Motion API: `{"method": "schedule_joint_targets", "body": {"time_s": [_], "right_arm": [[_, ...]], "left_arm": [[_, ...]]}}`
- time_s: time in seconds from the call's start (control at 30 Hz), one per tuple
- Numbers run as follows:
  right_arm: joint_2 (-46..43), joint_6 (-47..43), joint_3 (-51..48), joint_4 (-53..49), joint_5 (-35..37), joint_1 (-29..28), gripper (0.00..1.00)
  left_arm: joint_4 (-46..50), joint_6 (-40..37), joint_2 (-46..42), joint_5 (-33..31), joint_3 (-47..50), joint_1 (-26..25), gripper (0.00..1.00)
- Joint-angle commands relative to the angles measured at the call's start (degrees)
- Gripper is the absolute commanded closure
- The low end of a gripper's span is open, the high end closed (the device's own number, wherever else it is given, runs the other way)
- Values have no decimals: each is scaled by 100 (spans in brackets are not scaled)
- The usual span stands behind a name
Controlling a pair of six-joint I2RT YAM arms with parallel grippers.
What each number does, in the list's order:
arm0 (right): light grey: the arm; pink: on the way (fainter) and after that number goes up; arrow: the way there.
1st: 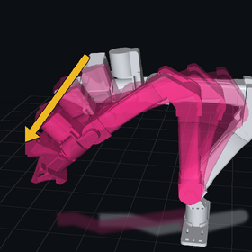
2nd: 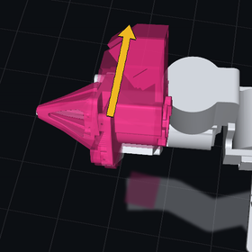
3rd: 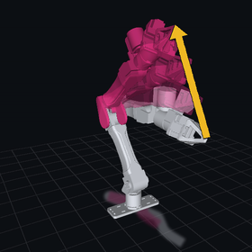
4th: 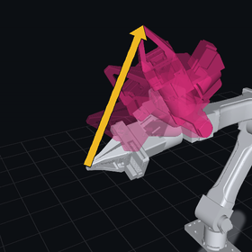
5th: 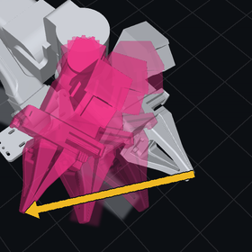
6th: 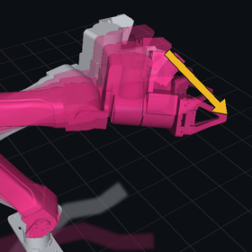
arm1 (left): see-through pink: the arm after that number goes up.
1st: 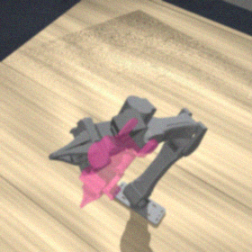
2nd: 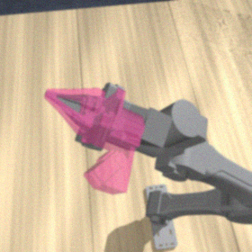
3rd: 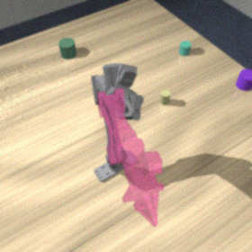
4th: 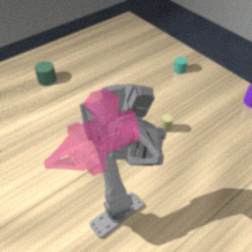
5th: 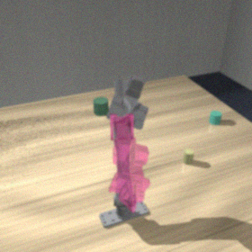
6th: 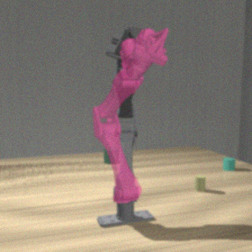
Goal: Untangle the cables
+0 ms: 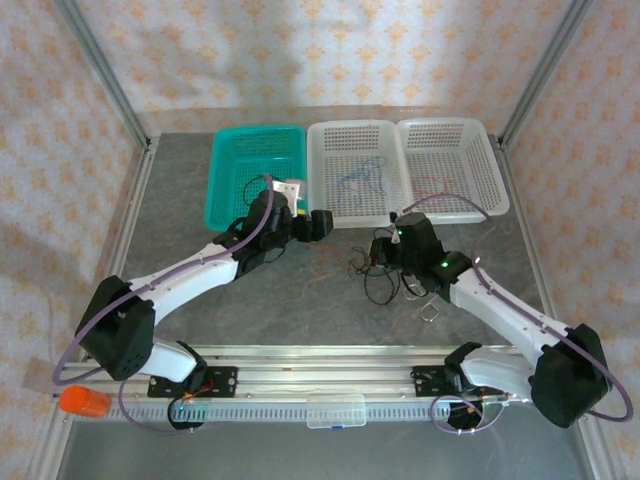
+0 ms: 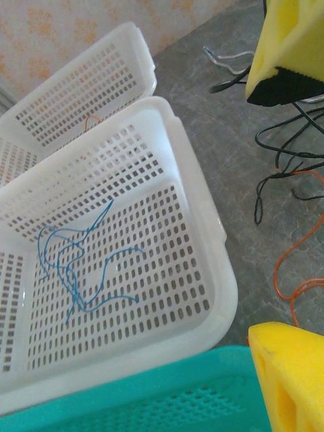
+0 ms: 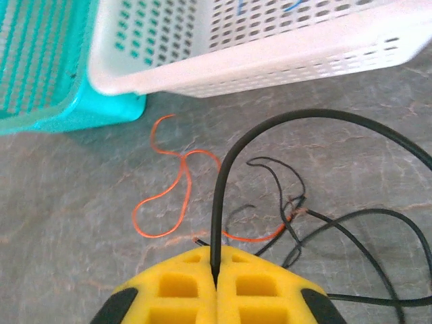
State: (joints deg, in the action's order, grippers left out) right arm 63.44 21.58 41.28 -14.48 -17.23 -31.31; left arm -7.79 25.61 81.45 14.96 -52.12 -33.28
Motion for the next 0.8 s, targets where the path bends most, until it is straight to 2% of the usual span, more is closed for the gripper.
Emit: {"method": "schedule_joint_targets", "body": {"time_s": [0.0, 0.4, 0.57, 0.77], "right_arm": [[-92, -1068, 62, -319, -491, 95, 100], [22, -1755, 473, -47, -1369, 239, 100], [-23, -1814, 764, -54, -997, 239, 100], [170, -1311, 1225, -72, -717, 239, 100]], "left_arm": [[-327, -4, 41, 411, 25, -8, 15], [-465, 40, -180, 1001, 636, -170, 18], [-574, 54, -171, 1240, 693, -201, 20], [-570, -9, -311, 1343, 590, -258, 21]]}}
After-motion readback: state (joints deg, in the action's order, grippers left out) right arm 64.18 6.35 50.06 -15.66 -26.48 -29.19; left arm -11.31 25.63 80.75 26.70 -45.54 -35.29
